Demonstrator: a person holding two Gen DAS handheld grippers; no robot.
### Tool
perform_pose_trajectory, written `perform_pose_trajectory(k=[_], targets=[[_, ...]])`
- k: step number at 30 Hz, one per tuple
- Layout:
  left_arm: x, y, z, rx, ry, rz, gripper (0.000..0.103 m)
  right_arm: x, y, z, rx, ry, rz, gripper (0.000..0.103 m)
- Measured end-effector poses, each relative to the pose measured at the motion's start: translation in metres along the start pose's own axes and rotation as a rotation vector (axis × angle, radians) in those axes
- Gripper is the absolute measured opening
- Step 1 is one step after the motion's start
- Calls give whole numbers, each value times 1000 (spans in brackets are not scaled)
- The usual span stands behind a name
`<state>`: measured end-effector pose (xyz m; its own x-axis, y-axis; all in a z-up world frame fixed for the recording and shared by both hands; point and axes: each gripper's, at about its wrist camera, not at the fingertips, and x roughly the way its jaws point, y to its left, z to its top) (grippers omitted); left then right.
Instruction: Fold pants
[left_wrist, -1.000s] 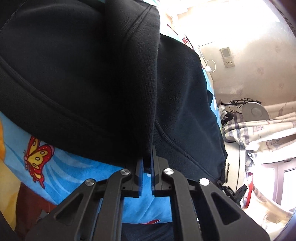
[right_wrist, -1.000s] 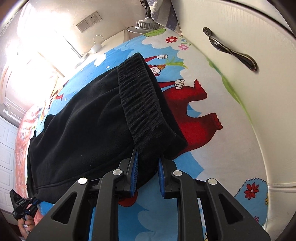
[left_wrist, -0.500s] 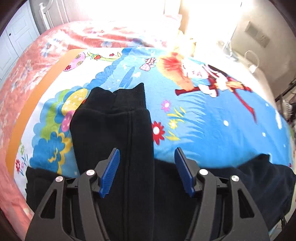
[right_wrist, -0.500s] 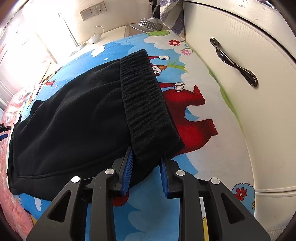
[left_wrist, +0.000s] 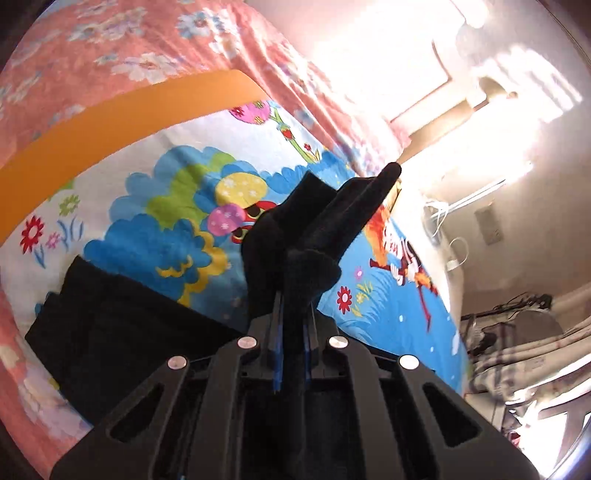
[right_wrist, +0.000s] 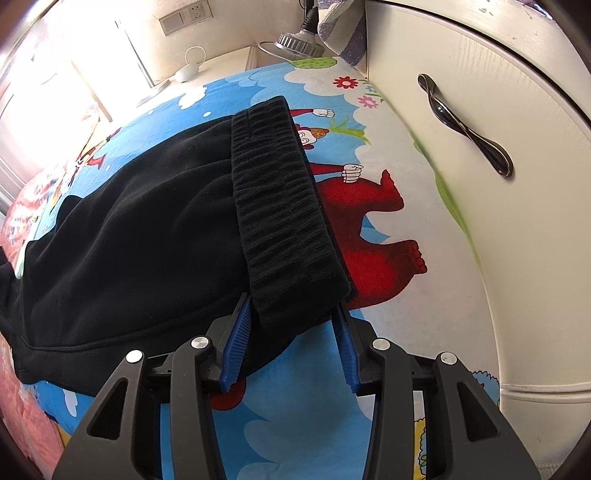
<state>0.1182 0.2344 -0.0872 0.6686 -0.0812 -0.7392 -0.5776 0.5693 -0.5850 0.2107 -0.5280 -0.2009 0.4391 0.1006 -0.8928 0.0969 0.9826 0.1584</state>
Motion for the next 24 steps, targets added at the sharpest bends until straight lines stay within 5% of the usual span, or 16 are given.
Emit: perform_pose_trajectory(k=[3,6,8,9,12,14,15,16,21,24], targets=[[-49,91,-43,-169,-64,-62,7,1,0,4,-1,11,7,38],[-34,155,-75,-256,-6,-82,9,2,0,9,-3,30,3,48],[-21,176,-88,-294,29,-104,22,1,4,12,-31,34,-31,59],[-18,182,-91,-303,26,-135,32,2,5,14,-32,35,-28,59],[-17,190,-87,-339,7,-209,36,6,0,15,4,38,12,59],[-14,191,-82,-352,12,-208,36,6,0,16,6,32,43,46],[-10,191,-78,-349,22,-193,31,5,2,17,-1,29,39,42],[-5,193,-75,-352,36,-164,7,3,4,18,-9,34,74,28],[-41,175,-79,-298,-22,-120,7,-29,1,32,-73,11,87,22],[-16,194,-87,-322,34,-68,7,-7,3,26,-109,66,37,22]])
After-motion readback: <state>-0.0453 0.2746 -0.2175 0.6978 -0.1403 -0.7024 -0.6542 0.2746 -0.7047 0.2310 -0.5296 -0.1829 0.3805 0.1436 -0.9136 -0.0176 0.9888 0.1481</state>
